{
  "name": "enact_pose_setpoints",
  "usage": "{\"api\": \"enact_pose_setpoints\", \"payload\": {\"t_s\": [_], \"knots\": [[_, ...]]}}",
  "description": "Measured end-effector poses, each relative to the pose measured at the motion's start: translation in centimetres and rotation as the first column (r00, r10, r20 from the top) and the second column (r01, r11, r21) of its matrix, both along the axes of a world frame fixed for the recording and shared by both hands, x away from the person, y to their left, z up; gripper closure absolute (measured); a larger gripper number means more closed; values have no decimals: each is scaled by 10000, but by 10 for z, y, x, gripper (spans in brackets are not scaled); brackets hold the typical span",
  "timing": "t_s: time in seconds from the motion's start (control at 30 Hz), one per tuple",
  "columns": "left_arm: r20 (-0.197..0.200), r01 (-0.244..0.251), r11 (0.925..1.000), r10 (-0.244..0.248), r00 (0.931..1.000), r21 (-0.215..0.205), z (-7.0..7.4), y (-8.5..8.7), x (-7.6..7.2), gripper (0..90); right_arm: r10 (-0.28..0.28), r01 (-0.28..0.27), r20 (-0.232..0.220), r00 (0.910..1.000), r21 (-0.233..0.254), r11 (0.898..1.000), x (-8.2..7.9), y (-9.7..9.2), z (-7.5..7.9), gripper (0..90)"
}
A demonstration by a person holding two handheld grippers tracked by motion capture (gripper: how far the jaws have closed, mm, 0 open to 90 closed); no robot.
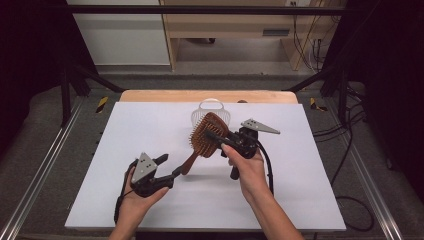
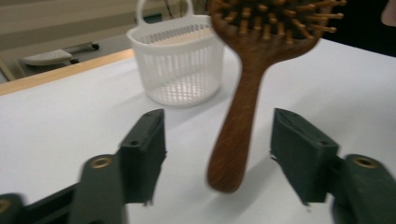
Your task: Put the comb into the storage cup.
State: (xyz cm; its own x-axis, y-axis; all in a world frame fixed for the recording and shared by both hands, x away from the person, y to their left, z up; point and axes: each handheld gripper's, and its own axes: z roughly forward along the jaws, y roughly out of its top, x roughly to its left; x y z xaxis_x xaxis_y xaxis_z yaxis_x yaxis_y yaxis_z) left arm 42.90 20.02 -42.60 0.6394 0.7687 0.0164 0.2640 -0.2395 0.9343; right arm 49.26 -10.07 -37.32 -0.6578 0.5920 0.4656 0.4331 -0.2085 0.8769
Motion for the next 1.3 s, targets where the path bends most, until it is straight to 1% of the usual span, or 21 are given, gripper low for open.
{"api": "enact_pose_setpoints", "payload": {"t_s": [0.1, 0.17, 0.23, 0.3, 0.4, 0.53, 0.67, 0.7, 0.77, 0.9, 1.07, 1.17, 1.3], "knots": [[-83, -574, 9982, 572, 9983, -197, 0, 11, 5, 208, -189, 189, -36, 9998, 13, 9998, 2, -7, 0, 553], [-127, -811, 9963, 808, 9967, -270, 0, 18, 6, 153, -257, 257, -60, 9997, 35, 9997, 2, -11, -1, 551], [-82, -945, 9954, 944, 9955, -148, 1, 22, 6, 109, -332, 332, -30, 9994, 69, 9994, 3, -15, -1, 551], [-4, -1091, 9940, 1091, 9940, -130, 1, 28, 5, 106, -391, 392, -83, 9992, 137, 9991, 3, -17, -1, 551], [-37, -1363, 9901, 1362, 9907, -327, 2, 37, 5, 104, -418, 419, -45, 9991, 113, 9991, 3, -20, -1, 551], [99, -1721, 9840, 1727, 9849, -458, 1, 52, 2, 80, -497, 498, -64, 9987, 164, 9986, 2, -23, 1, 550], [104, -2011, 9777, 2021, 9793, -605, -4, 65, 0, 54, -544, 544, 3, 9985, 191, 9983, 2, -25, 7, 549], [122, -2110, 9759, 2120, 9772, -551, -5, 69, 1, 51, -578, 578, 40, 9983, 177, 9982, 3, -26, 8, 548], [100, -2222, 9728, 2233, 9747, -648, -7, 72, 2, 51, -605, 603, 70, 9981, 165, 9980, 4, -26, 11, 548], [34, -2541, 9636, 2552, 9669, -830, -9, 78, 3, 51, -638, 635, 152, 9978, 209, 9978, 6, -25, 18, 548], [91, -2841, 9547, 2860, 9582, -880, -11, 84, 5, 51, -672, 665, 264, 9974, 277, 9974, 9, -22, 30, 547], [54, -3006, 9490, 3025, 9531, -947, -12, 87, 6, 51, -677, 664, 389, 9969, 336, 9972, 12, -20, 38, 547], [80, -3041, 9473, 3065, 9519, -1010, -13, 89, 7, 51, -747, 724, 449, 9962, 498, 9961, 17, -17, 47, 546]]}}
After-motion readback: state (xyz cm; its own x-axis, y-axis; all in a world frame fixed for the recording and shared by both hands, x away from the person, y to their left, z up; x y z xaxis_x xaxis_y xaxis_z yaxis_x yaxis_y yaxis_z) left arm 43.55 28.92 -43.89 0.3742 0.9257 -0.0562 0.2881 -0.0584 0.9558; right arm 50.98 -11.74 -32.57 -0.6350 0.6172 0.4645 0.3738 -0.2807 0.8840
